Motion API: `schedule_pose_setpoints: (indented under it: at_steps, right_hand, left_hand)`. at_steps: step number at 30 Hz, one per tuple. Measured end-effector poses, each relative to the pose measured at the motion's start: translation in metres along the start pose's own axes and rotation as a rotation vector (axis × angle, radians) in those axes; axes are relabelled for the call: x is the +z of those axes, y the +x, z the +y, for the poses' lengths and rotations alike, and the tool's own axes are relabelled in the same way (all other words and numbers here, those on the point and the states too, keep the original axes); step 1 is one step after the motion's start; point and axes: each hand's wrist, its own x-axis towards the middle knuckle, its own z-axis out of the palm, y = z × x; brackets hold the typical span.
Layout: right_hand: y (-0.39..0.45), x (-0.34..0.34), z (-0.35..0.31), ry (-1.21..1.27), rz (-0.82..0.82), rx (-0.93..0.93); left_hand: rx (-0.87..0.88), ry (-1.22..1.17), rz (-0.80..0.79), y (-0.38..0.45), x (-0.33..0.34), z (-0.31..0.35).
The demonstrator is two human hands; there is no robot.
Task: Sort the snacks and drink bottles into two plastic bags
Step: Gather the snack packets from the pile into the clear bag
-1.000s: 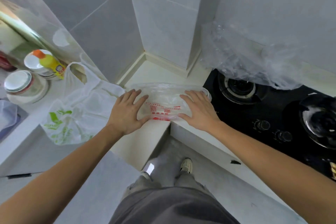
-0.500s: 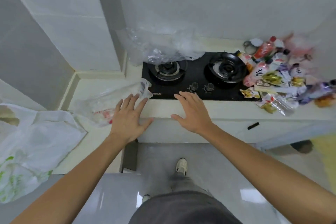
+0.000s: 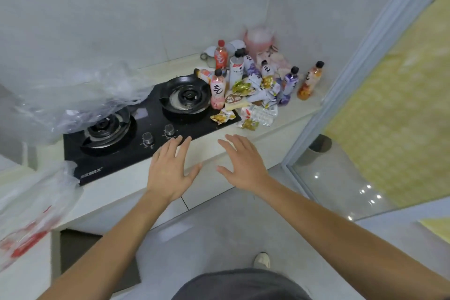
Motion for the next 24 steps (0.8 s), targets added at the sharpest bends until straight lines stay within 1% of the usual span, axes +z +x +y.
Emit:
schedule_pose_setpoints:
  at_steps: [4,9,16,21,24]
  right_hand:
    - [-0.012,-0.023,0.091,-0.003,-0.020,0.076]
    - [-0.002,-0.035,0.168,-0.001,-0.064,0.104]
    - [0.061,-0.026,0.210,0.021,-0.084,0.109]
    - [0.123,-0.014,0.234,0.050,-0.061,0.152]
    - [0.160,-0.010,0.249,0.054,-0.086,0.195]
  left_hand:
    - [-0.006,-0.046,-0.054,0.048,0.038,0.072]
    - [-0.075,-0.047,-0.115,0.082,0.062,0.112]
    - [-0.117,-0.066,-0.141,0.141,0.082,0.116]
    - [-0.126,-0.121,-0.160,0.196,0.114,0.106]
    - [-0.160,-0.155,-0.197,0.226,0.132,0.098]
